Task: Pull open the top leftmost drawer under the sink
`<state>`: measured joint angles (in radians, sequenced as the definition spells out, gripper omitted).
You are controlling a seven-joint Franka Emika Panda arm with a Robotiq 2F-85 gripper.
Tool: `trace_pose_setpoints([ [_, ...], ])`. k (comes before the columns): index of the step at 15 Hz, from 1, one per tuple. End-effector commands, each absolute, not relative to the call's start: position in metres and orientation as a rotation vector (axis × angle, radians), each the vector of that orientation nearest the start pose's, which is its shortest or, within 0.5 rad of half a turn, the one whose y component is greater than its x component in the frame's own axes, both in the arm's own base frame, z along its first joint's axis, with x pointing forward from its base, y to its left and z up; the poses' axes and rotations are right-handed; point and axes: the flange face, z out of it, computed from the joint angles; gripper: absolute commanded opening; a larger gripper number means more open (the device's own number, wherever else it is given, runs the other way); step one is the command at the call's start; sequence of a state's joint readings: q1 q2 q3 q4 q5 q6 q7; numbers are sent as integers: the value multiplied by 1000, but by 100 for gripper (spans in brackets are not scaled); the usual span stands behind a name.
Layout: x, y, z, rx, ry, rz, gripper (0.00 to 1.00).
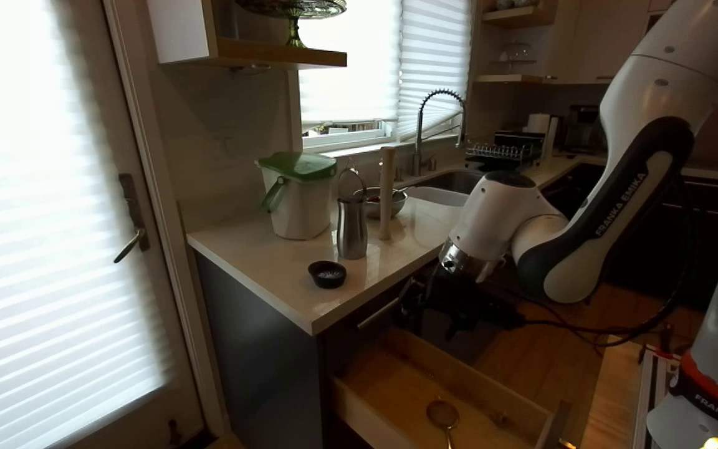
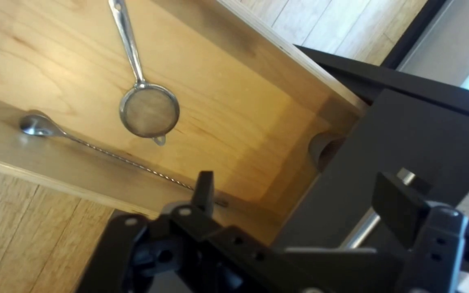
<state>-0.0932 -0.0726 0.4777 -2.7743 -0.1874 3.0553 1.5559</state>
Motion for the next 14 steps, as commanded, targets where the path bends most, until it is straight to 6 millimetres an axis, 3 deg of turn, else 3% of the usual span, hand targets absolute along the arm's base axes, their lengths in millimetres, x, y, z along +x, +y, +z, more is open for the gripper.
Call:
trace_pose_setpoints([
  [1, 381, 168, 263, -2541, 1362, -361, 100],
  [6, 392, 151, 259, -2422, 1546, -342, 100],
  [10, 395, 136, 272, -2393, 1661, -425, 100],
  [14, 396, 118, 266, -2341, 1776, -490, 100],
])
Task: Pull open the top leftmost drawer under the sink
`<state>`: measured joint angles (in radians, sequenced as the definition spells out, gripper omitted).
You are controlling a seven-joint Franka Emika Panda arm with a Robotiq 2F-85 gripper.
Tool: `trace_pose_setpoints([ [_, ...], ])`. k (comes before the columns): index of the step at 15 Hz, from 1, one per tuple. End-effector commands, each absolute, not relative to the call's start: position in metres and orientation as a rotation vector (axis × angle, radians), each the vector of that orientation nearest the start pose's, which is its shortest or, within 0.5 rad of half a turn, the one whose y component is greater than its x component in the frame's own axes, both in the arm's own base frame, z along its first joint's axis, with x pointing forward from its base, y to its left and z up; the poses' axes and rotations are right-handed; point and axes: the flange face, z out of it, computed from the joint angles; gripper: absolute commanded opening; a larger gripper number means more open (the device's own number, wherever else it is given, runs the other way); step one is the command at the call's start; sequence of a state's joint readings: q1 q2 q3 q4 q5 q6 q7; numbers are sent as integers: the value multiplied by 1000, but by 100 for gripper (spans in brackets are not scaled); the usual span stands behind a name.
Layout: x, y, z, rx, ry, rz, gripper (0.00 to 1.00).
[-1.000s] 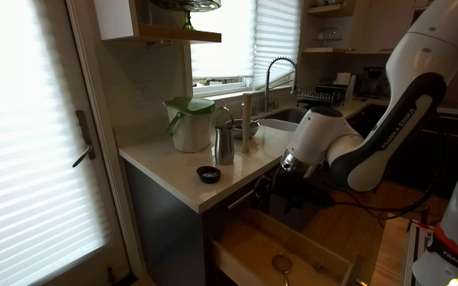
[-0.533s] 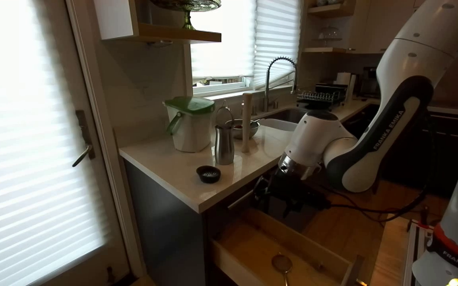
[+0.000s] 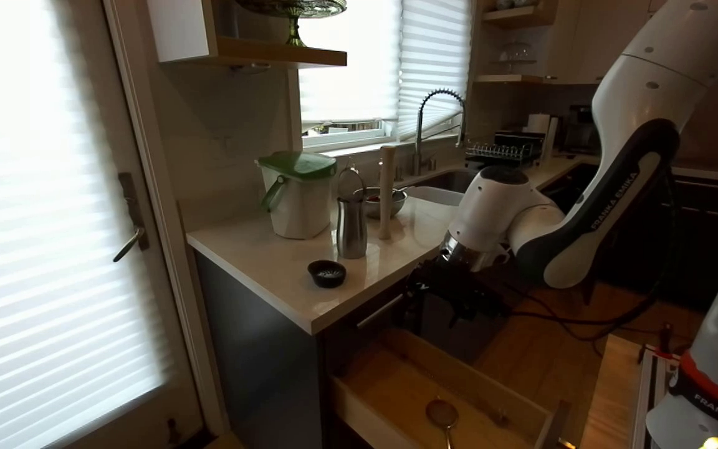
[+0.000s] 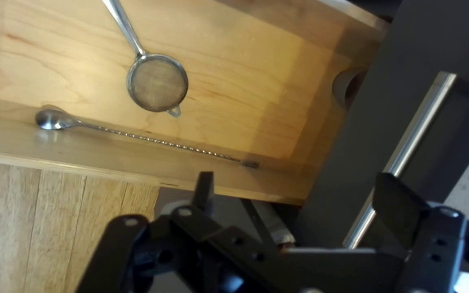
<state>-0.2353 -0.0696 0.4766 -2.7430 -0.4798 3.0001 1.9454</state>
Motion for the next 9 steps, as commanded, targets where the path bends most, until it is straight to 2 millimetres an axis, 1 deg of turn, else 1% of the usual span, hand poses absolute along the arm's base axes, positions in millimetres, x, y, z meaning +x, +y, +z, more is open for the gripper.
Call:
trace_pose_setpoints([
  [1, 394, 117, 264, -2332, 1783, -502, 100],
  [3, 393, 113, 263, -2316, 1814, -564, 100],
  [5, 392, 116, 262, -2273, 1828, -595, 100],
  [7, 393, 118, 269, -2211, 1837, -658, 100],
  [8, 395, 121, 267, -2174, 1845, -638, 100],
  [9, 396, 125, 261, -2149, 1853, -602, 100],
])
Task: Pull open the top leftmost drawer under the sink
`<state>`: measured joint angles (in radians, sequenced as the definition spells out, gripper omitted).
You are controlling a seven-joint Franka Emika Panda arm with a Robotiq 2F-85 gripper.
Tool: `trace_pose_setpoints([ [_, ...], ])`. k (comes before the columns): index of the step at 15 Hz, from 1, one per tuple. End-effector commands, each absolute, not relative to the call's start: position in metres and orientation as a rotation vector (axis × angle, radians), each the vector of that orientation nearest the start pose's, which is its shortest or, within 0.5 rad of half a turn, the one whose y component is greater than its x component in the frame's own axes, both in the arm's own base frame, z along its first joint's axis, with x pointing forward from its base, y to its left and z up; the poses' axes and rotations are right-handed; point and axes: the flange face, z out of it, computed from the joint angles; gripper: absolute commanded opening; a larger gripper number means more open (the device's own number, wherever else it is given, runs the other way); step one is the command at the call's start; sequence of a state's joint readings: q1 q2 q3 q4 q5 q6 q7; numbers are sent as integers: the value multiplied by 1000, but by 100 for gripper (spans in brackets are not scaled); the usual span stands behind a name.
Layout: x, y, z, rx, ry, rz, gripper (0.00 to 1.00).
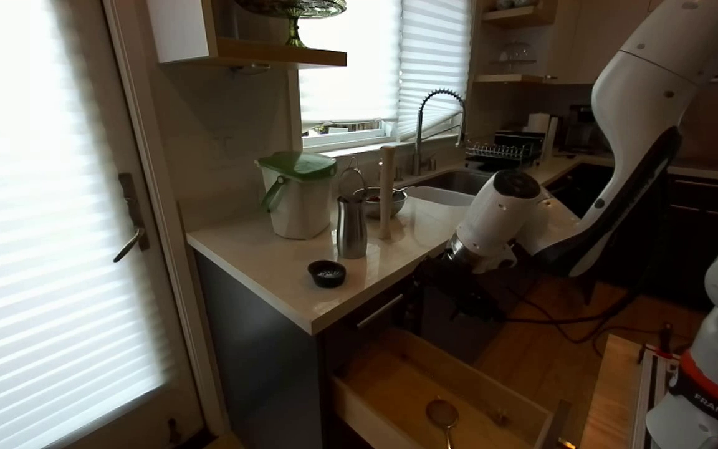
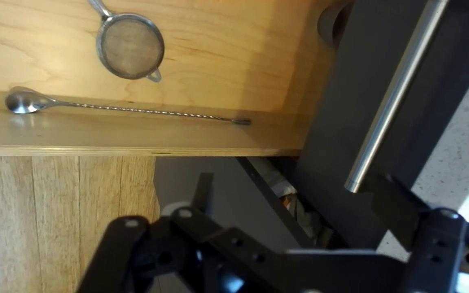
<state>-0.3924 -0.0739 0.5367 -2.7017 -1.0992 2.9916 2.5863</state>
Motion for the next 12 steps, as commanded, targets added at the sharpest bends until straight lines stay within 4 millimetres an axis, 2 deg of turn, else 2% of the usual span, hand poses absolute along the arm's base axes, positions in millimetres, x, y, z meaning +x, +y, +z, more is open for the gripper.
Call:
trace_pose_setpoints([
  [1, 396, 128, 250, -2119, 1882, -542, 100],
  [2, 402, 125, 259, -2096, 1904, -523, 100],
  [4, 402, 126, 240, -2079, 1956, -461, 100],
  [6, 408, 119, 241, -2050, 2004, -425, 100],
  [7, 405, 123, 227, -2034, 2015, -387, 100],
  [8, 409, 121, 231, -2063, 1983, -374, 100],
  [9, 404, 120, 239, -2101, 1961, -444, 100],
  [11, 407, 119, 233, -2096, 1965, -407, 100],
  [12, 410, 121, 239, -2069, 1964, -428, 100],
])
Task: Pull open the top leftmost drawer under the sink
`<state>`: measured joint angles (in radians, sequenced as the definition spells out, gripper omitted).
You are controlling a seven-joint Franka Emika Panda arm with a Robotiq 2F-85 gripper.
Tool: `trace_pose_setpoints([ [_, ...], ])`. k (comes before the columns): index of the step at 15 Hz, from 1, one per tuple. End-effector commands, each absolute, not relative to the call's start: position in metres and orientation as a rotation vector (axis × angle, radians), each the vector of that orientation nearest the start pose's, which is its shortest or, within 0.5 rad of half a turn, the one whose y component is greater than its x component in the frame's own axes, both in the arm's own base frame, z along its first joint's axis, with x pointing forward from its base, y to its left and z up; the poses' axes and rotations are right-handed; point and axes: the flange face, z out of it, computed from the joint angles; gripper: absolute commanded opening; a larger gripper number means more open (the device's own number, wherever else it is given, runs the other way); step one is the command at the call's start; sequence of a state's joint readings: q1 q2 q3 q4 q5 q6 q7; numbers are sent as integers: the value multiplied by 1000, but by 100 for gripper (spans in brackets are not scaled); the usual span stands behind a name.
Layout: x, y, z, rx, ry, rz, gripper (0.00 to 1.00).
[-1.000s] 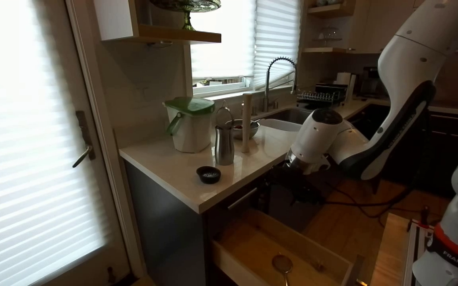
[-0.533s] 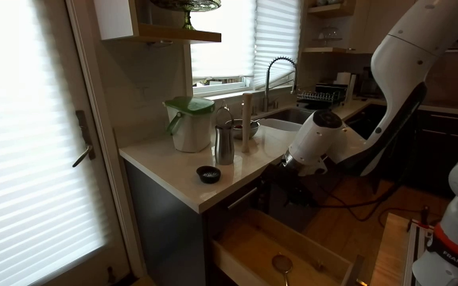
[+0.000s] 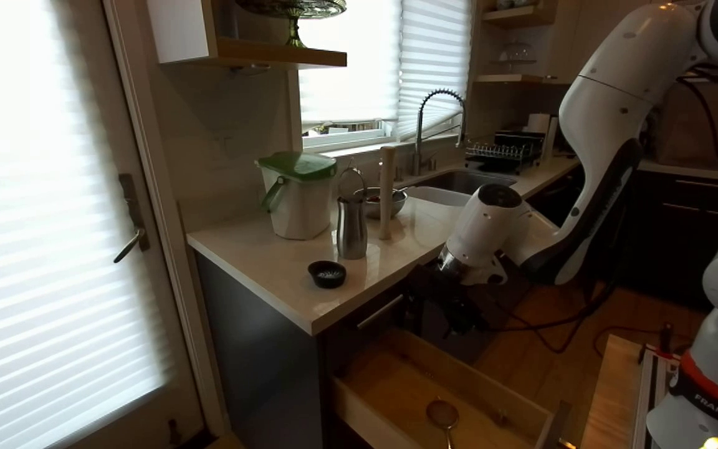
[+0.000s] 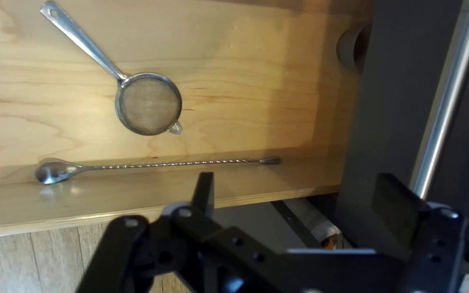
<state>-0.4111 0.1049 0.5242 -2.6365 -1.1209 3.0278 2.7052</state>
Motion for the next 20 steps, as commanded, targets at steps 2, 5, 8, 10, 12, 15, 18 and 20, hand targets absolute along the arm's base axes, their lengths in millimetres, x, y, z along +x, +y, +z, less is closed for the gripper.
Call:
trace_pose_setpoints([
  [2, 419, 124, 256, -2034, 1941, -474, 100],
  [5, 429, 131, 291, -2037, 1861, -635, 100],
  [8, 427, 143, 307, -2053, 1802, -698, 100],
  [10, 420, 148, 311, -2057, 1792, -721, 100],
  [12, 412, 149, 310, -2060, 1811, -734, 100],
  [15, 407, 144, 289, -2082, 1892, -700, 100],
  [18, 395, 133, 260, -2123, 1980, -647, 100],
  [20, 386, 124, 242, -2133, 2044, -590, 100],
])
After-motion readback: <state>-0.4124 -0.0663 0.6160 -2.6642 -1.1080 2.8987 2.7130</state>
